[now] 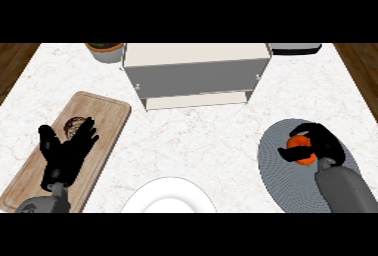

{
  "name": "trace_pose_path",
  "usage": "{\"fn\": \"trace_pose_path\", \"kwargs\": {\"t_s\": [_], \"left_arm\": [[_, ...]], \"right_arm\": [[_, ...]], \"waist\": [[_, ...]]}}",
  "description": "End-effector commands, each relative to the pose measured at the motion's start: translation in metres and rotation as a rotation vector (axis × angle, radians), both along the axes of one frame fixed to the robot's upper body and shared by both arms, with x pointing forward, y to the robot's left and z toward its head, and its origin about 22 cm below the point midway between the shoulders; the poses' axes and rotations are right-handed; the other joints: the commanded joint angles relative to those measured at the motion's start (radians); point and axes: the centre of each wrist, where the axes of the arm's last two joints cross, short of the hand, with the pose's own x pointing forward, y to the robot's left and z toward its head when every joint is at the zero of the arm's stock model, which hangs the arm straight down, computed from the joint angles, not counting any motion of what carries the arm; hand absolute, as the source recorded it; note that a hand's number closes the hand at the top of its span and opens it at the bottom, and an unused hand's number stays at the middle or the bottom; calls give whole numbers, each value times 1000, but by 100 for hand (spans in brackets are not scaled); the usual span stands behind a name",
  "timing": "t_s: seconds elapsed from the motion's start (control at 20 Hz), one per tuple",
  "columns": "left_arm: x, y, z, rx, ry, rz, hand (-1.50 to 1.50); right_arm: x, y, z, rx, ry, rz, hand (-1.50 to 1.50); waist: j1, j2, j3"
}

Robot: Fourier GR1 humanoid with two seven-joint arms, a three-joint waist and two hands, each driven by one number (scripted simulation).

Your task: Pick the squash from the placemat and place it in the tiered shelf

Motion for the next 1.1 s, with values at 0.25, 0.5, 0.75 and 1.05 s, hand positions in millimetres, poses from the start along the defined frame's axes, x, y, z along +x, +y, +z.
{"fn": "trace_pose_path", "kwargs": {"t_s": [0.25,0.5,0.75,1.05], "left_arm": [[-10,-10,-14,-20,13,-12,0],[11,-14,4,-3,5,-102,0],[9,-7,7,-18,16,-62,0],[3,-2,-7,-18,31,-20,0]], "right_arm": [[-1,132,-5,110,-121,273,150],[-10,232,32,103,-112,689,150],[-40,286,81,171,-304,715,150],[-79,316,168,162,-575,659,150]], "waist": [[15,8,6],[103,15,7],[65,6,7],[12,-5,4]]}}
